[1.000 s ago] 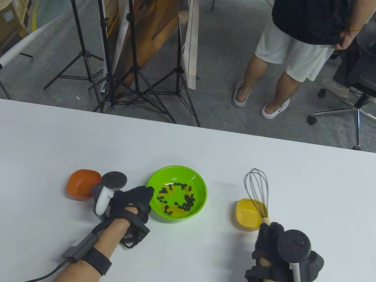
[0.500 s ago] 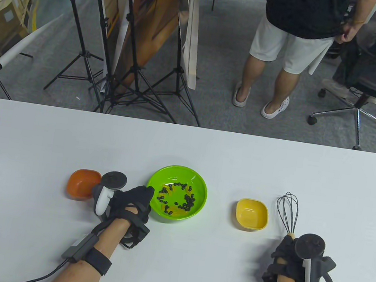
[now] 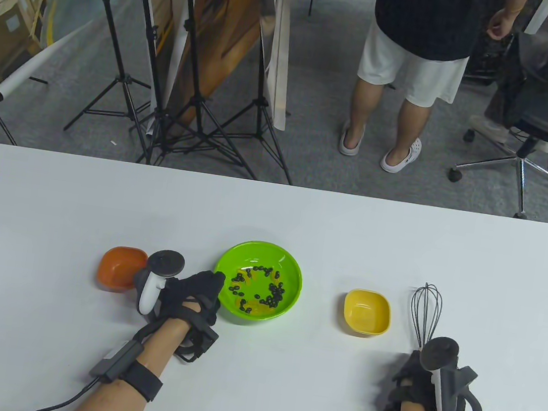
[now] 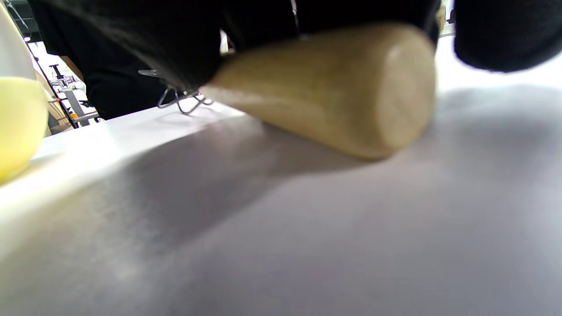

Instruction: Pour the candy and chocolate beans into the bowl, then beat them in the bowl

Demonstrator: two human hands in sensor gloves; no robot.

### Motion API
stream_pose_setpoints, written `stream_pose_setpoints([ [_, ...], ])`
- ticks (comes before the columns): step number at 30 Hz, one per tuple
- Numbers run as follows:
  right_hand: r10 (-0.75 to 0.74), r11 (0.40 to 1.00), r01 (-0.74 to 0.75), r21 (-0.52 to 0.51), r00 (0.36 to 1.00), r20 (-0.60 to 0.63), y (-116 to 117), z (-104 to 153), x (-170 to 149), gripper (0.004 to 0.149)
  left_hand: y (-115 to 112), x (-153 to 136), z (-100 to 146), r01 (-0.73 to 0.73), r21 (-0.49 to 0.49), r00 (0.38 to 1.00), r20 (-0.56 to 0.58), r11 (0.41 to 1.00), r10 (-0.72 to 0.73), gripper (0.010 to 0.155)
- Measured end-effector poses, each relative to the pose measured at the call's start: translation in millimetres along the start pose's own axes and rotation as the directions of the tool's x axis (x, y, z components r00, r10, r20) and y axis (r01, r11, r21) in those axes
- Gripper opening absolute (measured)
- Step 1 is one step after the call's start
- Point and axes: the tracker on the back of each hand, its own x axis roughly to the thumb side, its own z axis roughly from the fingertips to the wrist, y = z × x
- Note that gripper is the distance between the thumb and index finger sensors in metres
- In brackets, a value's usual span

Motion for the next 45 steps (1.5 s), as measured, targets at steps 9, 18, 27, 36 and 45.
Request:
stream_pose_setpoints([
  [9,-0.102,0.995,0.102,0.023,0.994,0.026,-14,1,-4,0.069,2,1,11,0.013,0.115,0.999,0.029,0.993,-0.016,0.058],
  [18,-0.143,0.975,0.183,-0.125,0.950,0.279,-68,50,27,0.073,23,10,60,0.123,0.372,0.987,0.054,0.920,-0.154,0.067],
  [27,-0.091,0.972,0.213,-0.099,0.730,0.677,-58,134,94,0.079,14,30,144,0.430,0.391,0.840,0.158,0.814,-0.519,0.082],
  [36,-0.037,0.997,0.079,-0.014,0.612,0.790,-27,168,113,0.081,-24,16,178,0.576,0.493,0.642,0.222,0.652,-0.734,0.085],
  [45,-0.036,0.999,0.054,0.003,0.622,0.782,-23,165,112,0.082,-22,15,181,0.578,0.528,0.598,0.245,0.622,-0.763,0.087],
])
